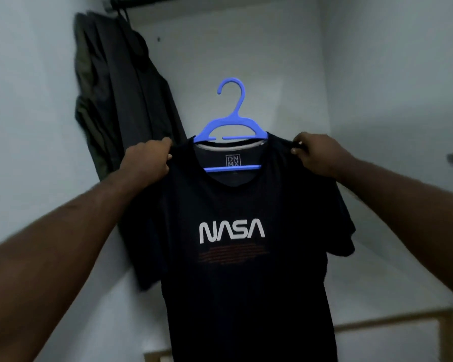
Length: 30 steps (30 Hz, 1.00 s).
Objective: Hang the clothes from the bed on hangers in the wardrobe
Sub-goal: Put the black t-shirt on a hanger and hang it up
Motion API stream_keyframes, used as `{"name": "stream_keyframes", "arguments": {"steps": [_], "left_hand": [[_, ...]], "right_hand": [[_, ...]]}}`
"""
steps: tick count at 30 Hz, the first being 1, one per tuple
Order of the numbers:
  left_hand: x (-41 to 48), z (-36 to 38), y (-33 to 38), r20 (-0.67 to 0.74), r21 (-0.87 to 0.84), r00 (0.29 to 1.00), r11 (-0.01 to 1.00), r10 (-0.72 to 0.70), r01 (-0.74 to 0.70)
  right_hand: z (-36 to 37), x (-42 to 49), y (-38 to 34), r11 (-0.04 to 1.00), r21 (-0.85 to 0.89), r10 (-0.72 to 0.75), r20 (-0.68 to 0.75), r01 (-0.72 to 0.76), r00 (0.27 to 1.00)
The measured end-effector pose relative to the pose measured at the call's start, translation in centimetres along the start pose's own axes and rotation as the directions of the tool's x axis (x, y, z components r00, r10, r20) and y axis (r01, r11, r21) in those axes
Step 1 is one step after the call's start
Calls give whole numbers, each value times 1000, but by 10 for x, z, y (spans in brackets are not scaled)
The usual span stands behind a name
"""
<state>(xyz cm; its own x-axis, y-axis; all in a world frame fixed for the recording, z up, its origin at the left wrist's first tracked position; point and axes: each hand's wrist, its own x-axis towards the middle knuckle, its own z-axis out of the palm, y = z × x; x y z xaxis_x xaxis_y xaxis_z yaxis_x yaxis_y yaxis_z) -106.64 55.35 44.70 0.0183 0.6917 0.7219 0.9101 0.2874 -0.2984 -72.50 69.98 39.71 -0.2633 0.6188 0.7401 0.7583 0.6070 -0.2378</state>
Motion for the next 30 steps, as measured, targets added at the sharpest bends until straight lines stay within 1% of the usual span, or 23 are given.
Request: {"name": "stream_keyframes", "arguments": {"steps": [3, 6, 10, 16, 18, 21, 24, 27, 30], "left_hand": [[42, -8, -15, -1, 76, 999, 997, -33, 33], [79, -17, -27, -11, 94, 995, 990, -101, 101], [116, -40, -46, -67, -3, 981, 984, -179, 179], [156, -92, -46, -196, -116, 948, 966, -251, 231], [162, -105, -42, -190, -142, 933, 949, -305, 281], [171, -117, -40, -154, -91, 910, 922, -385, 375], [176, -125, -44, -195, -44, 876, 896, -442, 442], [184, -130, -48, -291, 49, 849, 879, -442, 474], [194, -134, -54, -317, 124, 848, 868, -424, 480]], "right_hand": [[14, 57, 7, 1000, -1, 10, -21, -10, 1000], [29, 116, 5, 998, 26, -53, -46, 54, 998], [37, 191, 2, 987, 75, -132, -110, 140, 985], [33, 296, -4, 956, 175, -194, -222, 235, 955], [32, 319, -12, 944, 191, -218, -254, 270, 942], [37, 345, -25, 916, 238, -254, -281, 323, 926], [47, 365, -35, 904, 256, -277, -257, 341, 926], [62, 383, -42, 891, 298, -273, -254, 343, 928], [75, 397, -55, 859, 364, -261, -292, 359, 920]]}}
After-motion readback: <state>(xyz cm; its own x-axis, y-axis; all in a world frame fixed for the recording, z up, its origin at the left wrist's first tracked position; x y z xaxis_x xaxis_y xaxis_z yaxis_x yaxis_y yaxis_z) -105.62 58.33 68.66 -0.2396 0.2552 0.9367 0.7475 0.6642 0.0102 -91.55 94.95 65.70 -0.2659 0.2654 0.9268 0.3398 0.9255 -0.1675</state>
